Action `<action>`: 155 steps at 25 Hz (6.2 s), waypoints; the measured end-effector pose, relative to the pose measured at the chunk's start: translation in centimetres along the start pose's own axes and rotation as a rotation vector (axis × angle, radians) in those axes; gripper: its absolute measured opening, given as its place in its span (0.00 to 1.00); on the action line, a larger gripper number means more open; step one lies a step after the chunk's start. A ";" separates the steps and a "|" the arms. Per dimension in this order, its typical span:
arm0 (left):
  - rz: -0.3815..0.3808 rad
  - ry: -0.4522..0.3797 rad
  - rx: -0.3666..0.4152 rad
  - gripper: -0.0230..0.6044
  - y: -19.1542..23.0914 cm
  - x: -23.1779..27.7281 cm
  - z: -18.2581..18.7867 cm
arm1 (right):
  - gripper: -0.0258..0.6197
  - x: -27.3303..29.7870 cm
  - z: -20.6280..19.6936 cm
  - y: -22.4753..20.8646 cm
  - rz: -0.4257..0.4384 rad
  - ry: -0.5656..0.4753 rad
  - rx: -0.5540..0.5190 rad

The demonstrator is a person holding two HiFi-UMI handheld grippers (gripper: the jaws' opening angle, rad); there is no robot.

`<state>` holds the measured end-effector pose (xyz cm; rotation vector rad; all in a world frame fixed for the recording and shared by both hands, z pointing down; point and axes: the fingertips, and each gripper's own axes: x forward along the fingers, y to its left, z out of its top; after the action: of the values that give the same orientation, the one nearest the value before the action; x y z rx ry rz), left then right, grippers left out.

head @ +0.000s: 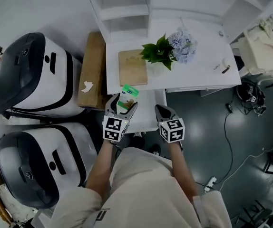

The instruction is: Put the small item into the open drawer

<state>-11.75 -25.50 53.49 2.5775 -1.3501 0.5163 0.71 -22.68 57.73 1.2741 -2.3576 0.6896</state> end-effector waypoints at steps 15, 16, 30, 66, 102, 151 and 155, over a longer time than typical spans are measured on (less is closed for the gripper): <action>-0.378 0.109 0.213 0.61 -1.4 7.1 -4.8 | 0.08 3.7 -3.9 -1.3 -0.089 0.089 0.095; -0.401 0.121 0.219 0.61 -1.6 7.3 -5.7 | 0.08 3.7 -4.3 -1.2 -0.091 0.096 0.096; -0.615 0.320 0.272 0.61 -5.8 9.3 -16.5 | 0.08 2.8 -9.2 0.0 -0.118 0.161 0.162; -0.650 0.634 0.308 0.61 -7.8 16.5 -29.9 | 0.08 2.1 -14.1 0.2 -0.166 0.216 0.276; -0.396 0.491 0.126 0.62 -4.3 12.0 -21.8 | 0.08 1.9 -11.1 -0.1 -0.093 0.197 0.189; -0.136 0.308 -0.141 0.49 -8.3 -1.3 -12.8 | 0.08 -1.3 -9.5 1.7 0.002 0.149 0.073; -0.133 0.297 -0.157 0.40 -8.2 -1.3 -12.8 | 0.08 -1.3 -9.5 1.7 0.004 0.147 0.066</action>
<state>-8.51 -15.73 64.75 2.3325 -1.0686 0.7057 0.81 -15.52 64.32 1.2022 -2.2362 0.8395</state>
